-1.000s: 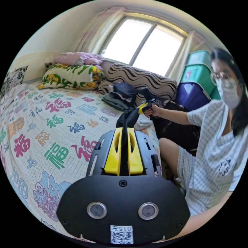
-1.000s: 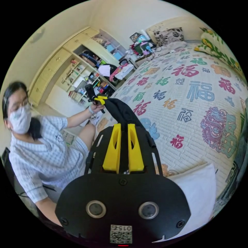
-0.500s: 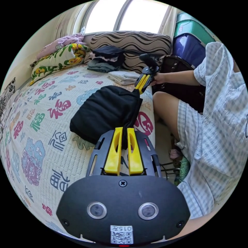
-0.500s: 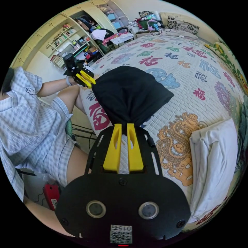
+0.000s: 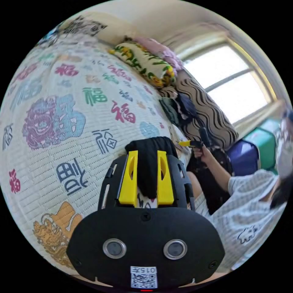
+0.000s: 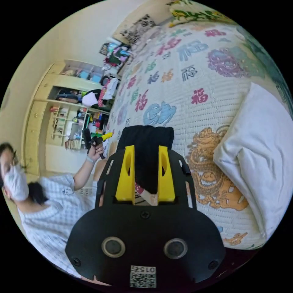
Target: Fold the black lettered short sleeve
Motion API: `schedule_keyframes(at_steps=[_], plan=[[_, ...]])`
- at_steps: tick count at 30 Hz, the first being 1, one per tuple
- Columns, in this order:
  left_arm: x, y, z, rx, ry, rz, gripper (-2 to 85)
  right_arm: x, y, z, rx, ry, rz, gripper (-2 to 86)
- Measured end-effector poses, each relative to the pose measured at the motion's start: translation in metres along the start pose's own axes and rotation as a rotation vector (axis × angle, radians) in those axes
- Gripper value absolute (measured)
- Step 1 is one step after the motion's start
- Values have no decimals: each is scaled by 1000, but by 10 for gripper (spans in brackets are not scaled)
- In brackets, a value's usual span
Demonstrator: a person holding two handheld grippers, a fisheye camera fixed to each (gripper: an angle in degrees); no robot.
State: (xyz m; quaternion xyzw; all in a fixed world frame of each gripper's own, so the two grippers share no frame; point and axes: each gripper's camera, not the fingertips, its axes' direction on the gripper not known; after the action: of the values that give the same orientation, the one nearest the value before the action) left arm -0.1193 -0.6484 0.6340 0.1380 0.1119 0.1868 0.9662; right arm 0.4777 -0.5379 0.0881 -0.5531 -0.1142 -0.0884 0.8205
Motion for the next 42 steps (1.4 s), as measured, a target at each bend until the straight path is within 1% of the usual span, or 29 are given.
schedule_keyframes(at_steps=[1, 2, 3, 5, 6, 8, 11, 13, 14, 17, 22, 24, 27, 28, 29, 31, 32, 34, 36, 39, 40, 42], plan=[[-23, -13, 10, -18, 22, -78, 101, 11, -16, 9, -22, 29, 41, 118], [-46, -22, 24, -44, 53, -153, 106, 23, -28, 19, -59, 103, 92, 118], [-56, -25, 32, -57, 74, -192, 106, 29, -34, 23, -71, 123, 112, 117], [-88, -31, 60, -99, 174, -304, 90, 52, -47, 32, -87, 16, 178, 99], [-94, -32, 64, -90, 187, -321, 84, 57, -50, 33, -87, -9, 191, 89], [-114, -32, 68, -71, 178, -370, 35, 70, -53, 29, -77, -32, 192, 44], [-138, -20, 58, -6, 277, -445, 3, 86, -46, 12, -20, -92, 218, 15], [-141, -13, 46, 37, 265, -439, -4, 94, -39, 2, 9, -100, 228, 7], [-145, -6, 36, 89, 258, -452, -6, 99, -36, -3, 19, -76, 227, 3], [-166, 10, 32, 139, 274, -512, -7, 115, -33, -8, 40, -86, 243, 6], [-174, 6, 39, 101, 254, -465, 7, 121, -37, -9, 27, -60, 209, 42], [-175, 6, 34, 90, 282, -455, 45, 122, -32, -16, 16, -59, 208, 68], [-163, 16, 22, 42, 289, -390, 85, 115, -12, -15, -86, -48, 162, 103], [-154, 23, 24, -11, 266, -370, 96, 112, -2, -8, -154, -37, 148, 107], [-144, 31, 33, -80, 262, -356, 99, 109, 7, 1, -211, -34, 135, 106], [-131, 40, 52, -183, 294, -326, 86, 109, 16, 15, -260, -51, 123, 86], [-125, 45, 65, -227, 297, -306, 57, 112, 19, 18, -254, -59, 127, 60], [-121, 48, 71, -227, 269, -288, 34, 117, 22, 13, -230, -66, 132, 37], [-121, 49, 63, -187, 292, -296, 27, 118, 25, 0, -195, -66, 113, 19], [-107, 50, 51, -191, 189, -227, 24, 118, 35, -17, -185, 12, 86, 5], [-107, 53, 56, -214, 156, -214, 26, 123, 39, -18, -183, 6, 87, 4], [-119, 63, 68, -204, 181, -266, 32, 137, 44, -10, -171, -24, 132, 5]])
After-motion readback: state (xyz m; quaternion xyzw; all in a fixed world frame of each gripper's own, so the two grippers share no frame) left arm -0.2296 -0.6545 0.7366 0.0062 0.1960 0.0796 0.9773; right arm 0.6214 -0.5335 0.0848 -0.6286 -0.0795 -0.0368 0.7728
